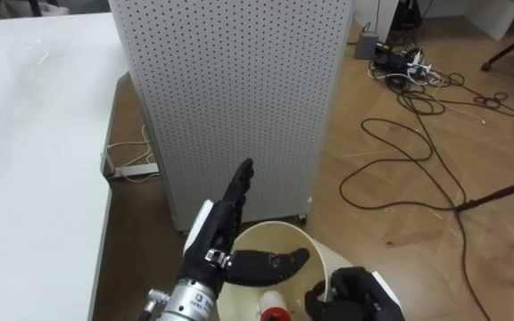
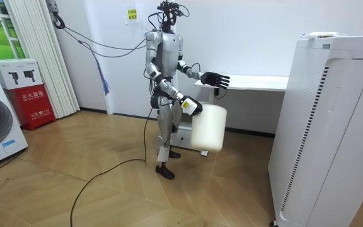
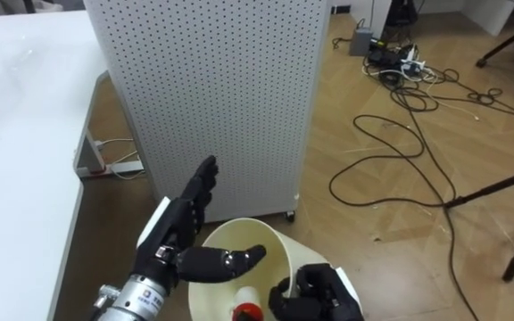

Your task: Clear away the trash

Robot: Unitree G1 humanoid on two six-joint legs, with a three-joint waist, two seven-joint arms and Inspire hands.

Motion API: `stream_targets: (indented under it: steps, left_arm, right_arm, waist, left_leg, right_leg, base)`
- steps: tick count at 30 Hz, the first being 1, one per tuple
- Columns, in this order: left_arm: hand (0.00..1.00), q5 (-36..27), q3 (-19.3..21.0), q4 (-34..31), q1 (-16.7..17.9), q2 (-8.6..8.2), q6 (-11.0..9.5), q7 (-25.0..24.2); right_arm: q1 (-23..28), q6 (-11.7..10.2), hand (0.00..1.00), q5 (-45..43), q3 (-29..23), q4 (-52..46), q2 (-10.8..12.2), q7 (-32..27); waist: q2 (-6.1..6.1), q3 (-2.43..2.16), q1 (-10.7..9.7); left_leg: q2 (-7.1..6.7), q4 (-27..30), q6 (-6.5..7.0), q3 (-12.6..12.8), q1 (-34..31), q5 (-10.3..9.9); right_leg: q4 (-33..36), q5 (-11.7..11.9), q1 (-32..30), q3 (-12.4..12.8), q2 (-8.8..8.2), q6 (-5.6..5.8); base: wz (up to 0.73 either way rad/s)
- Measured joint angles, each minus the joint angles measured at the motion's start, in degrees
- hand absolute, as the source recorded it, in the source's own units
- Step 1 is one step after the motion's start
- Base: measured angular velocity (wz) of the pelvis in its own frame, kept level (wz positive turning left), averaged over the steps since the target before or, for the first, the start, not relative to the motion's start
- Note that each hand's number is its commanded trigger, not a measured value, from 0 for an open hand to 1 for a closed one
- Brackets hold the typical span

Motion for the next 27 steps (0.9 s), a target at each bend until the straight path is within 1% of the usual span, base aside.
stream_targets:
  steps: [3, 7, 9, 13, 17, 19, 20, 22, 24, 26, 27]
  left_arm:
    - [0.0, -0.1, 0.1, 0.0, 0.4, 0.69, 0.0, 0.5]
    - [0.0, -0.1, 0.3, 0.0, 2.0, 1.43, 0.0, 1.7]
    - [0.0, -0.1, 0.3, 0.0, 2.5, 1.74, 0.0, 1.9]
    - [0.0, -0.1, 0.3, 0.6, 3.6, 2.27, 0.0, 3.2]
    - [0.0, -0.1, 0.3, 0.9, 4.8, 2.66, 0.0, 3.7]
    - [0.0, -0.1, 0.4, 2.5, 5.0, 2.67, 0.1, 3.6]
    - [0.0, -0.2, 0.5, 2.9, 5.1, 2.67, 0.3, 3.5]
    - [0.0, -0.2, 1.1, 3.1, 5.8, 2.67, 1.3, 3.5]
    - [0.0, -0.2, 1.3, 3.2, 5.9, 2.83, 1.7, 3.5]
    - [0.0, -0.1, 1.4, 3.9, 5.9, 2.88, 1.8, 3.4]
    - [0.0, -0.1, 1.3, 4.1, 6.0, 3.0, 2.3, 3.4]
  right_arm:
    - [1.4, 0.0, 1.0, 0.1, -0.6, 0.0, 0.0, -1.1]
    - [3.5, 0.0, 1.0, 0.0, -1.5, 0.0, 0.0, -2.9]
    - [4.2, 0.0, 1.0, -0.1, -1.6, 0.0, -0.1, -3.7]
    - [5.3, 0.0, 1.0, 0.0, -1.7, 0.0, -0.3, -4.3]
    - [5.4, 0.0, 1.0, 0.2, -1.7, 0.8, -0.5, -4.3]
    - [5.4, 0.0, 1.0, 0.2, -1.7, 1.4, -0.6, -4.3]
    - [5.4, 0.0, 1.0, 0.2, -1.7, 1.7, -0.6, -4.2]
    - [5.5, 0.0, 1.0, 0.2, -1.7, 3.6, -0.6, -4.3]
    - [5.7, 0.1, 1.0, 0.2, -1.7, 4.7, -0.6, -4.2]
    - [5.7, 0.2, 1.0, 0.1, -1.7, 5.5, -0.6, -4.3]
    - [5.8, 0.5, 1.0, 0.1, -1.7, 5.6, -0.6, -4.3]
  waist:
    - [-0.1, -0.14, 0.0]
    - [-0.17, -0.25, -0.1]
    - [-0.31, -0.47, -0.2]
    - [-0.58, -0.69, -0.3]
    - [-0.62, -0.69, -0.4]
    - [-0.64, -0.7, -0.3]
    - [-0.66, -0.7, -0.3]
    - [-0.67, -0.7, -0.3]
    - [-0.67, -0.7, -0.3]
    - [-0.66, -0.7, -0.2]
    - [-0.65, -0.7, -0.2]
  left_leg:
    - [0.07, 0.0, 0.0, 0.0, 0.1, 0.0]
    - [0.04, 0.0, -0.01, 0.0, 0.8, 0.0]
    - [0.04, 0.0, 0.0, 0.0, 0.8, 0.0]
    - [0.02, 0.0, 0.0, 0.0, 1.0, 0.0]
    - [0.02, 0.0, 0.01, 0.0, 1.1, 0.0]
    - [0.03, 0.0, 0.01, 0.0, 1.2, 0.0]
    - [0.05, -0.1, 0.01, 0.1, 1.2, 0.0]
    - [0.06, -0.2, 0.01, 0.1, 1.3, 0.0]
    - [0.06, -0.3, 0.01, 0.1, 1.3, 0.0]
    - [0.07, -0.3, 0.0, 0.7, 1.5, 0.0]
    - [0.08, -0.3, 0.0, 1.0, 1.6, 0.0]
  right_leg:
    - [0.0, 0.0, 0.1, -0.1, 0.05, -0.01]
    - [0.0, 0.0, 0.8, -0.1, 0.05, -0.01]
    - [0.0, 0.0, 0.8, -0.1, 0.05, -0.01]
    - [0.2, 0.0, 0.9, 0.0, 0.04, -0.06]
    - [0.2, 0.0, 0.8, 0.2, 0.07, -0.07]
    - [0.0, 0.0, 0.9, 0.5, 0.27, -0.08]
    - [0.0, 0.0, 0.9, 0.7, 0.36, -0.08]
    - [-0.1, 0.1, 0.9, 0.8, 0.42, -0.09]
    - [-0.1, 0.1, 0.9, 1.0, 0.44, -0.09]
    - [0.0, 0.1, 0.9, 1.4, 0.46, -0.08]
    - [0.0, 0.1, 0.8, 1.5, 0.44, -0.08]
  base:
    - [0.0]
    - [0.0]
    - [0.0]
    - [0.0]
    - [0.0]
    - [0.0]
    - [-0.03]
    - [0.0]
    - [-0.02]
    - [-0.1]
    - [-0.13]
